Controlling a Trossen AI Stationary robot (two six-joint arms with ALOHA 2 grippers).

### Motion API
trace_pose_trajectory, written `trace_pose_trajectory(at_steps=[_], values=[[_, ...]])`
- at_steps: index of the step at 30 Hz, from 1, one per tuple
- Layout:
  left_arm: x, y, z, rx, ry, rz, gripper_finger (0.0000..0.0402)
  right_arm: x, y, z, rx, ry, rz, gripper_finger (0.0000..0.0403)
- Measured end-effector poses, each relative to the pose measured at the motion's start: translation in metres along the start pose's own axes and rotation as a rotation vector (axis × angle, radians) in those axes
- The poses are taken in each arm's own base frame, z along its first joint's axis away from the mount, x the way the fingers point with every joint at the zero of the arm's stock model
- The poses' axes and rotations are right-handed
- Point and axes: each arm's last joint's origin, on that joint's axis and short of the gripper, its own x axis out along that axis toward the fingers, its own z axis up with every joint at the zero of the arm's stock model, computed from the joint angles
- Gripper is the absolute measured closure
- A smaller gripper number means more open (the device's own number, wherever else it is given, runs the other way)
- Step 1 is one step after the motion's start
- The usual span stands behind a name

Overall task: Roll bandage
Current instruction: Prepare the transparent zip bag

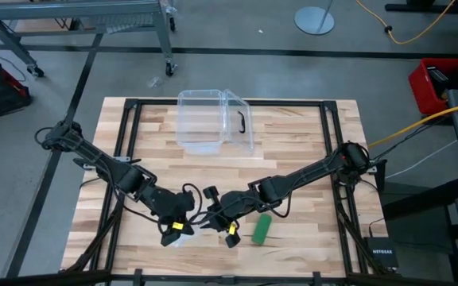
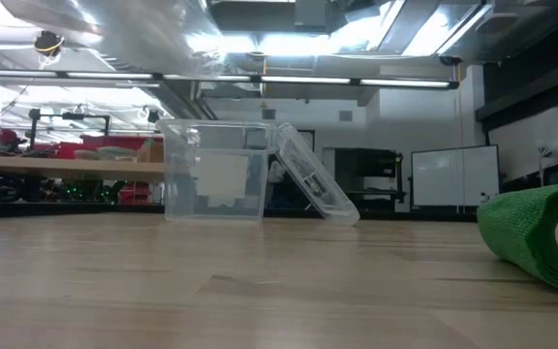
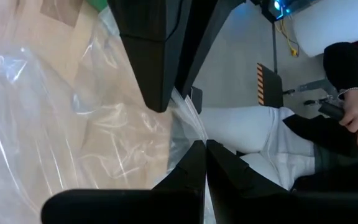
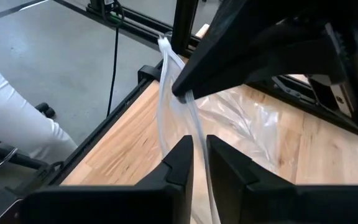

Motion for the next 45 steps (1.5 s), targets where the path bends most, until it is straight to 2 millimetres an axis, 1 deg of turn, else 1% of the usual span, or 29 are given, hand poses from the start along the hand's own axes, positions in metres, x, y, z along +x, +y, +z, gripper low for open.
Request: trace_pose_trajectory(at_steps=[5, 9, 20, 25, 29, 31, 39, 45], values=[[0.0, 0.0, 0.0, -0.002, 0.004, 0.004, 0.0401, 0.0, 0.0, 0.002, -0.009, -0.016, -0.004, 0.0354], [0.0, 0.0, 0.0, -0.006, 0.004, 0.004, 0.0401, 0.0, 0.0, 0.003, -0.056, -0.032, -0.007, 0.0354], [0.0, 0.0, 0.0, -0.008, 0.003, 0.003, 0.0401, 0.0, 0.013, 0.005, -0.187, -0.031, 0.01, 0.0354], [0.0, 0.0, 0.0, -0.008, 0.003, 0.003, 0.0401, 0.0, 0.023, 0.007, -0.311, -0.005, -0.072, 0.0354], [0.0, 0.0, 0.0, -0.008, 0.003, 0.003, 0.0401, 0.0, 0.026, 0.008, -0.378, 0.026, -0.18, 0.0354], [0.0, 0.0, 0.0, -0.008, 0.003, 0.003, 0.0401, -0.001, 0.028, 0.009, -0.4, 0.031, -0.204, 0.0354], [0.0, 0.0, 0.0, -0.008, 0.003, 0.003, 0.0401, -0.001, 0.027, 0.009, -0.424, 0.037, -0.218, 0.0354], [0.0, 0.0, 0.0, -0.008, 0.003, 0.003, 0.0401, -0.001, 0.036, 0.011, -0.478, 0.032, -0.205, 0.0354]])
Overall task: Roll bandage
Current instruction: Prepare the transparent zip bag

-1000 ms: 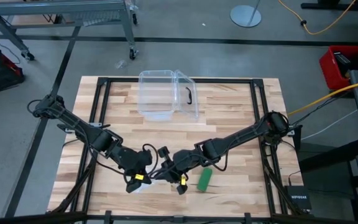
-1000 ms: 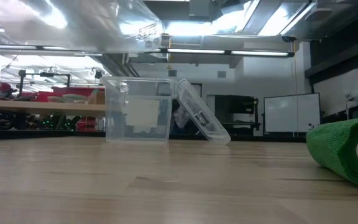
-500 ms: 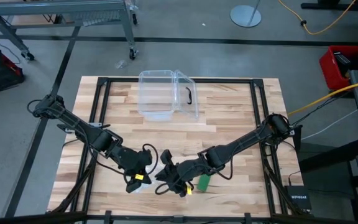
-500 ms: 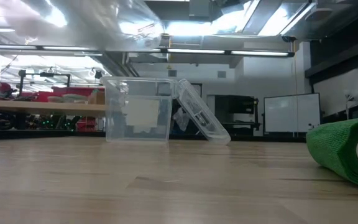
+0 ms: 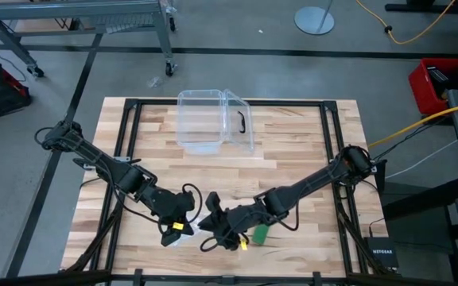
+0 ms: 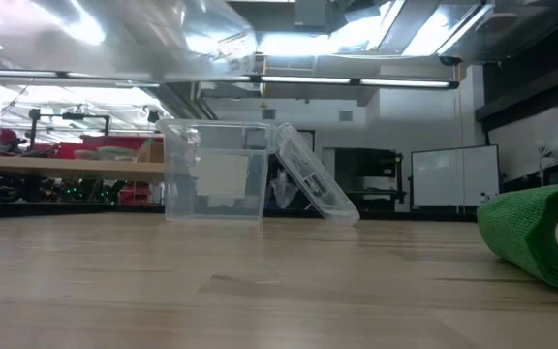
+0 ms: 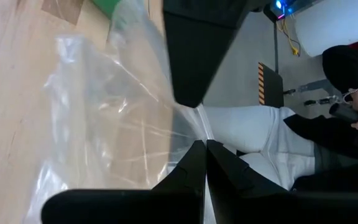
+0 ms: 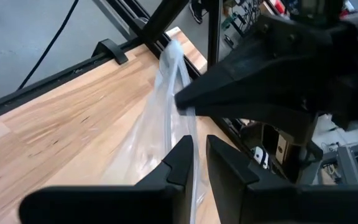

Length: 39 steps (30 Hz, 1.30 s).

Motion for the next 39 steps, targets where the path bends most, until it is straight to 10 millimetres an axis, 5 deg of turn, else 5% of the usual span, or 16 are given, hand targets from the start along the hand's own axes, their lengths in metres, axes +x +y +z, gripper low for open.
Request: trace_pose_trajectory(at_steps=[19, 39], values=[[0.0, -0.0008, 0.0008, 0.001, -0.008, -0.009, 0.0401, -0.0014, 0.0063, 0.0027, -0.039, -0.025, 0.058, 0.0354], [-0.0006, -0.0085, 0.007, -0.013, -0.073, -0.088, 0.0401, 0.0036, 0.0051, -0.0041, 0.111, 0.028, 0.03, 0.0354]])
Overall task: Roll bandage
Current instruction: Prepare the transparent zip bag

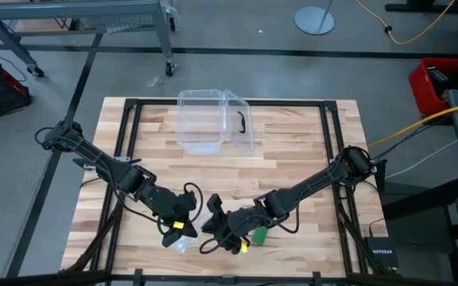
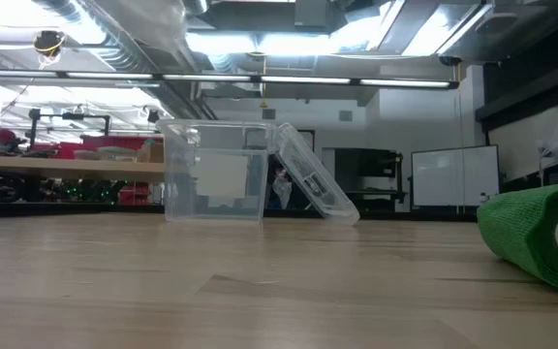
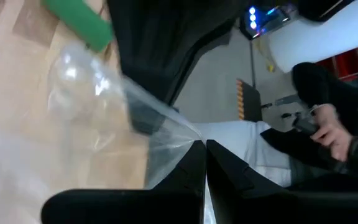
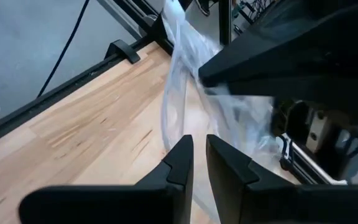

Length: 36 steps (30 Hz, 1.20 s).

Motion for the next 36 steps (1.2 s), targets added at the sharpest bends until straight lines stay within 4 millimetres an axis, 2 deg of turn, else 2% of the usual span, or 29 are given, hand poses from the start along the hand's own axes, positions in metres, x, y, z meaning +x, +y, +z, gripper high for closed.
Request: trace_pose_trajectory(at_steps=[16, 26, 36], values=[[0.005, 0.0, 0.001, -0.034, -0.029, 0.006, 0.0401, 0.003, -0.008, -0.002, 0.074, -0.003, -0.054, 0.0354], [0.009, -0.003, 0.006, -0.044, -0.109, -0.013, 0.0401, 0.003, -0.007, -0.003, 0.1, -0.009, -0.023, 0.0354], [0.009, -0.001, 0.008, -0.048, -0.179, 0.041, 0.0401, 0.015, 0.002, -0.01, 0.148, 0.015, 0.002, 0.0354]])
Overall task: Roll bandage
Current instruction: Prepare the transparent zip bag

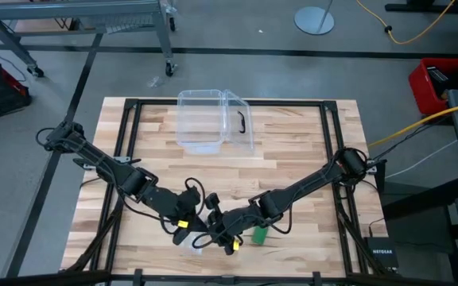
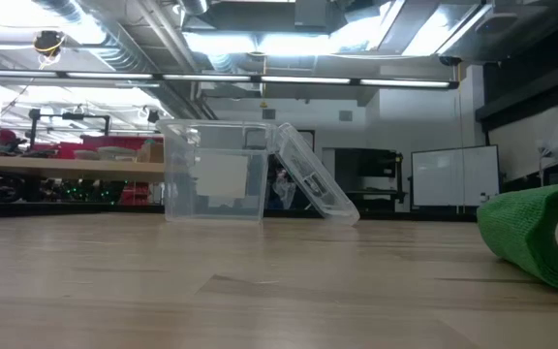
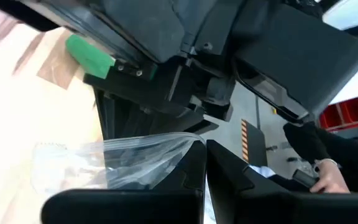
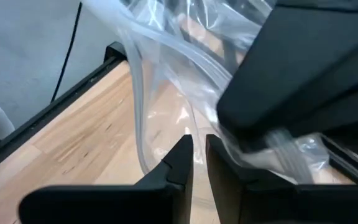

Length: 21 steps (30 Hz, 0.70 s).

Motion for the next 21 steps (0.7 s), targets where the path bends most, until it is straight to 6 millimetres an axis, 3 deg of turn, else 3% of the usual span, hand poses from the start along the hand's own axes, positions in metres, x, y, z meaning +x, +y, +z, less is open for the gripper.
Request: trace_pose_trajectory(at_steps=[14, 21], values=[[0.023, 0.005, -0.008, -0.032, 0.023, 0.024, 0.0401, 0.002, -0.002, 0.0, 0.009, 0.015, -0.091, 0.0354], [0.024, 0.001, -0.008, -0.004, 0.007, -0.017, 0.0402, 0.002, -0.002, 0.0, 0.007, 0.011, -0.089, 0.0354]])
